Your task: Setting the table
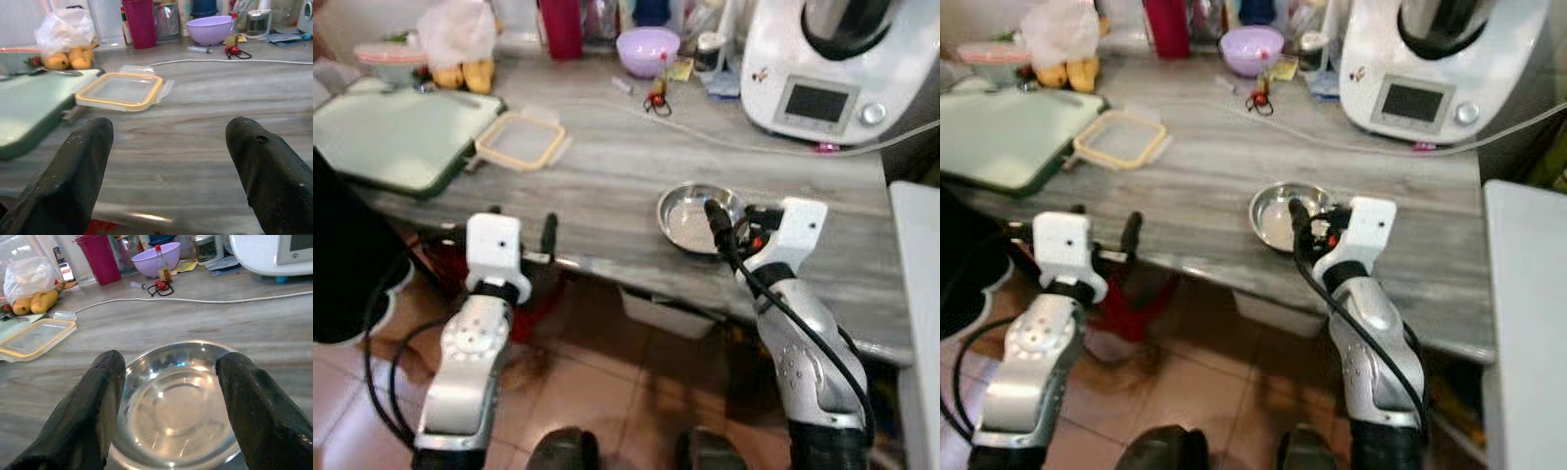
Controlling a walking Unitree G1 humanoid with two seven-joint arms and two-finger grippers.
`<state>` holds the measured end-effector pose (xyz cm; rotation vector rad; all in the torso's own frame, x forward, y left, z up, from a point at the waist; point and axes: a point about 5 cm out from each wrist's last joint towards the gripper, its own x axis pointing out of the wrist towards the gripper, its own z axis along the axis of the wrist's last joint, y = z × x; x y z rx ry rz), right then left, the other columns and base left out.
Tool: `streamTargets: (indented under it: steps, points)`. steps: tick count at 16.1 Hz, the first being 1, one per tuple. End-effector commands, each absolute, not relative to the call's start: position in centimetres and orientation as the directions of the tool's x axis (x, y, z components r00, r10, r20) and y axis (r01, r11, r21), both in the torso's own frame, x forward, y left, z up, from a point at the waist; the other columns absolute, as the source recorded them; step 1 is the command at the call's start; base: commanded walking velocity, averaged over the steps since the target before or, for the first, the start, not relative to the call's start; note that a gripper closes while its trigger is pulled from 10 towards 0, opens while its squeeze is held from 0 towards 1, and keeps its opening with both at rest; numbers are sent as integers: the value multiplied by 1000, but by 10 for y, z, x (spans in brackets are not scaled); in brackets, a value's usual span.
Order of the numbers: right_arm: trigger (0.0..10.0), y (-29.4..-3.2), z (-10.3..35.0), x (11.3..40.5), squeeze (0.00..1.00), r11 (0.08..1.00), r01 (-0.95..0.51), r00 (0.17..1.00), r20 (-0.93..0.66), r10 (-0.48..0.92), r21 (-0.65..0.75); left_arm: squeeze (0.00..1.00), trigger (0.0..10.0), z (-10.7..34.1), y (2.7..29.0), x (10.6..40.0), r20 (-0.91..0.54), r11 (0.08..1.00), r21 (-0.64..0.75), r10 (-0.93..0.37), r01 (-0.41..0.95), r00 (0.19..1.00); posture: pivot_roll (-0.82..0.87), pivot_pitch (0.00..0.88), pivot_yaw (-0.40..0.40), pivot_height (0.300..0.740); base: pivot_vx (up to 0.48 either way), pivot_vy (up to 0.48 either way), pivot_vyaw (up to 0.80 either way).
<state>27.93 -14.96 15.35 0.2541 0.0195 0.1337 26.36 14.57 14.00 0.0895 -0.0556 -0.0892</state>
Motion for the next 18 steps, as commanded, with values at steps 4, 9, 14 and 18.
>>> streamTargets:
  steps: [4,9,14,18]
  points:
    - [10000,-157,155,277,0,966,-101,995,0,103,238,0,10000,141,138,262,60,989,85,-128,123,990,2,98,48,740,0,240,0]
    - [10000,-158,154,276,0,967,-97,995,-7,102,234,0,10000,140,133,260,55,986,57,-161,158,985,-2,94,44,740,0,0,-746]
    - [10000,-158,152,275,0,967,-96,995,-13,102,235,0,10000,139,134,259,52,985,56,-167,164,985,-3,101,41,740,-308,0,-589]
    - [10000,-158,152,275,0,967,-98,994,-13,104,233,0,10000,139,135,259,50,985,58,-165,162,985,-5,106,40,740,-334,0,0]
